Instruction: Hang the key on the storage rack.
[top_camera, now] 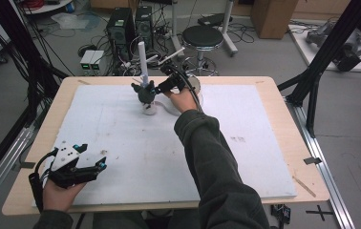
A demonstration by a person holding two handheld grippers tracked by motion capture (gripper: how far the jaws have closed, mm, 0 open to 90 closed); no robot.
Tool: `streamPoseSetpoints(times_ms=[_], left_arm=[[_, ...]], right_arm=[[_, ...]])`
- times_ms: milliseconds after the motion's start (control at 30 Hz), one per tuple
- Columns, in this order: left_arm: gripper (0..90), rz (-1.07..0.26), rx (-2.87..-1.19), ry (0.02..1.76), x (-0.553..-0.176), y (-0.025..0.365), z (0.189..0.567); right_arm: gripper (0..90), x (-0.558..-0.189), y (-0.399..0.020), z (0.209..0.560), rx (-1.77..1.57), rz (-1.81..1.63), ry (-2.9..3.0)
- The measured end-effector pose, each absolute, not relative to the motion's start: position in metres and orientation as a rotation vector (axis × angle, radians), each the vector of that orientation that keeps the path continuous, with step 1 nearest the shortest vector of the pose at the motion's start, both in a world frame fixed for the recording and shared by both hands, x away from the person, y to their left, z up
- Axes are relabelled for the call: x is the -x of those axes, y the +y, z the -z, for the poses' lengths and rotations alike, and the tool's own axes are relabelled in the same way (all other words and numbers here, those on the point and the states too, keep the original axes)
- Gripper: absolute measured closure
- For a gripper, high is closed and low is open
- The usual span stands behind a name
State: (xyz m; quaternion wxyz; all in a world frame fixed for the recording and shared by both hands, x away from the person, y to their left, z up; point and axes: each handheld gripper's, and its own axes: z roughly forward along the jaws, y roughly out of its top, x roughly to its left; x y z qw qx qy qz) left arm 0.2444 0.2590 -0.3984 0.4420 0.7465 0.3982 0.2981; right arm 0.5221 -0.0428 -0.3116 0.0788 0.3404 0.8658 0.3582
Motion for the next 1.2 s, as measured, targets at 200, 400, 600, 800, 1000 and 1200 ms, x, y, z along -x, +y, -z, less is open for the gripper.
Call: streamPoseSetpoints(times_ms=[200, 400, 600, 800, 1000, 1200], left_arm=[[21.4, -0.743, -1.851, 0.991, -0.243, 0.260, 0.398], [21.4, -0.740, -1.850, 0.992, -0.243, 0.260, 0.398], [21.4, -0.736, -1.863, 0.985, -0.243, 0.259, 0.399], [21.3, -0.731, -1.866, 0.985, -0.244, 0.258, 0.399], [21.3, -0.730, -1.871, 0.981, -0.244, 0.257, 0.399], [21.1, -0.723, -1.876, 0.980, -0.244, 0.255, 0.399]], right_arm=[[25.4, -0.519, -0.043, 0.309, -0.987, -1.088, 2.596], [25.3, -0.513, -0.050, 0.306, -0.986, -1.143, 2.582], [22.3, -0.511, -0.061, 0.313, -1.001, -1.143, 2.597], [22.1, -0.505, -0.074, 0.311, -0.980, -1.216, 2.574], [19.7, -0.501, -0.087, 0.319, -1.002, -1.205, 2.587], [19.7, -0.493, -0.099, 0.322, -1.011, -1.267, 2.556]])
